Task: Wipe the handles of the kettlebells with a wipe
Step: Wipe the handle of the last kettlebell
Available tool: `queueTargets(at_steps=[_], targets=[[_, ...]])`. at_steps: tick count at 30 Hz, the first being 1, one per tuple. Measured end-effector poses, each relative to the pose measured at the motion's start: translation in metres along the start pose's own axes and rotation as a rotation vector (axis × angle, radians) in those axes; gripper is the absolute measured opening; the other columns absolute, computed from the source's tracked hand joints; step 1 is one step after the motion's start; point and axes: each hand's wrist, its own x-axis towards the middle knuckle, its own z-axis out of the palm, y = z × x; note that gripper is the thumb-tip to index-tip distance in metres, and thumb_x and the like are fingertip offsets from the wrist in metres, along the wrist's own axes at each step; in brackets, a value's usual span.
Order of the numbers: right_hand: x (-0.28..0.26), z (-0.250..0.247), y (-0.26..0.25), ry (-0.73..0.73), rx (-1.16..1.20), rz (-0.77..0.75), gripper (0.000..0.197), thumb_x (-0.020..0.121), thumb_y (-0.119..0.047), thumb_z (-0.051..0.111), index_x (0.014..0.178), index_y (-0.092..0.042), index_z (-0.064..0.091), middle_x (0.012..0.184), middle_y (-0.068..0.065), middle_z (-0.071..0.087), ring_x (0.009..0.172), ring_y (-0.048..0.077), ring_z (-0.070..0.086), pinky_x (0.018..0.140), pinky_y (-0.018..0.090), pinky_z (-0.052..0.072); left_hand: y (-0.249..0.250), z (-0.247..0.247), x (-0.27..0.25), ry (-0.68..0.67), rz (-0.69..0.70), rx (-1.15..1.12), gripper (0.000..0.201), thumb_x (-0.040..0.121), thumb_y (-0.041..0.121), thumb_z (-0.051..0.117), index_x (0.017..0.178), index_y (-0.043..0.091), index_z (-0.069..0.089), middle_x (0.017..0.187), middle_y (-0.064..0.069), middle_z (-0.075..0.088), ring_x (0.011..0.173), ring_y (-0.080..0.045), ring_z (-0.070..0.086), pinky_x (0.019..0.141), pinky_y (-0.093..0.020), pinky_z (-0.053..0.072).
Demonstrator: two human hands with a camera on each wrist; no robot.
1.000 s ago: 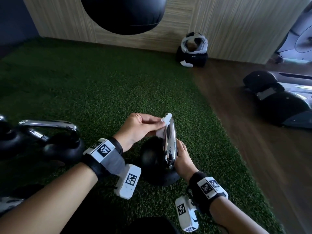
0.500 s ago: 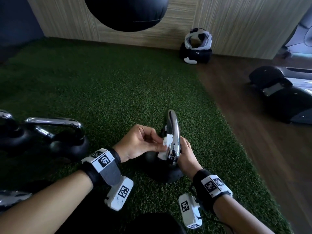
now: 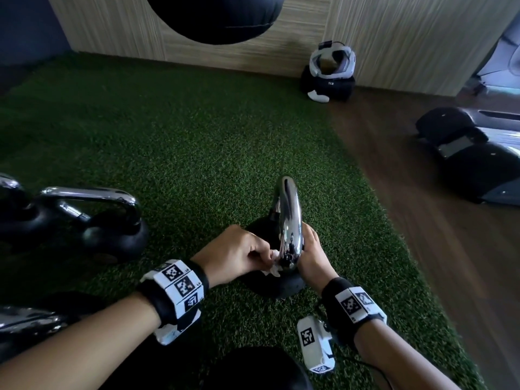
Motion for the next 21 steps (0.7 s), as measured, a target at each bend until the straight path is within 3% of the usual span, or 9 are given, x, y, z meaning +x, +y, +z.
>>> queueTargets(at_steps=[3,5,6,8,10,14,17,21], targets=[[-0.002,-0.005,-0.006,0.0,0.01,-0.013,0.06,0.087,-0.049,0.068,0.141,-0.026,0.055,0.14,0.004,0.056,0.127,0.022,0.056,0.11,0.05,0.047,0.004,-0.011,0.006,-0.042,-0.012,0.005,0.008,0.083,0.017,0.086,0.084,0.023,0.08,0.087,0.014,0.079,0.086,0.003,0.073,0.084,-0.016,0.055],[-0.01,-0.02,-0.022,0.006,0.023,-0.015,0.048,0.098,-0.05,0.054,0.138,-0.025,0.06,0.136,-0.004,0.061,0.122,0.016,0.06,0.109,0.045,0.049,0.004,-0.023,0.01,0.022,-0.058,-0.02,0.01,0.079,0.022,0.088,0.084,0.025,0.08,0.088,0.016,0.079,0.086,0.003,0.073,0.085,-0.019,0.058],[-0.015,-0.03,-0.03,0.026,0.028,-0.024,0.039,0.104,-0.045,0.051,0.134,-0.023,0.063,0.131,-0.006,0.064,0.115,0.013,0.064,0.104,0.038,0.053,0.004,-0.03,0.013,0.09,-0.097,-0.052,0.012,0.077,0.025,0.09,0.083,0.025,0.079,0.087,0.015,0.079,0.084,0.003,0.073,0.085,-0.023,0.06],[-0.026,-0.053,-0.048,0.147,0.022,-0.113,0.026,0.103,-0.034,0.056,0.122,-0.021,0.069,0.116,-0.005,0.072,0.097,0.004,0.069,0.083,0.015,0.056,0.005,-0.043,0.018,0.235,-0.188,-0.186,0.018,0.072,0.03,0.091,0.082,0.022,0.079,0.085,0.011,0.08,0.082,-0.005,0.075,0.084,-0.028,0.061],[-0.036,-0.073,-0.069,0.258,0.058,-0.202,0.018,0.098,-0.028,0.067,0.113,-0.022,0.073,0.105,-0.009,0.074,0.085,-0.004,0.068,0.07,0.005,0.051,0.013,-0.052,0.02,0.34,-0.262,-0.423,0.024,0.067,0.031,0.089,0.084,0.019,0.077,0.083,0.004,0.08,0.079,-0.009,0.075,0.081,-0.025,0.061],[-0.048,-0.091,-0.115,0.275,0.049,-0.438,0.033,0.08,-0.032,0.086,0.111,-0.024,0.08,0.093,-0.012,0.075,0.079,0.005,0.07,0.071,0.013,0.053,0.039,-0.058,0.027,0.356,-0.319,-0.848,0.026,0.068,0.023,0.082,0.09,0.012,0.074,0.08,-0.001,0.079,0.069,-0.009,0.074,0.063,-0.019,0.059],[-0.05,-0.088,-0.136,0.306,-0.033,-0.558,0.043,0.075,-0.039,0.087,0.116,-0.026,0.079,0.094,-0.014,0.072,0.078,0.001,0.062,0.07,0.014,0.048,0.054,-0.057,0.032,0.276,-0.315,-0.906,0.022,0.075,0.026,0.079,0.09,0.01,0.075,0.092,-0.006,0.08,0.08,-0.013,0.076,0.067,-0.022,0.06],[-0.049,-0.085,-0.146,0.292,0.1,-0.517,0.036,0.079,-0.021,0.089,0.113,-0.025,0.079,0.096,-0.016,0.077,0.077,0.002,0.069,0.071,0.017,0.056,0.066,-0.052,0.034,0.315,-0.296,-0.89,0.025,0.072,0.031,0.08,0.086,0.011,0.077,0.089,-0.007,0.079,0.082,-0.017,0.075,0.074,-0.028,0.064]])
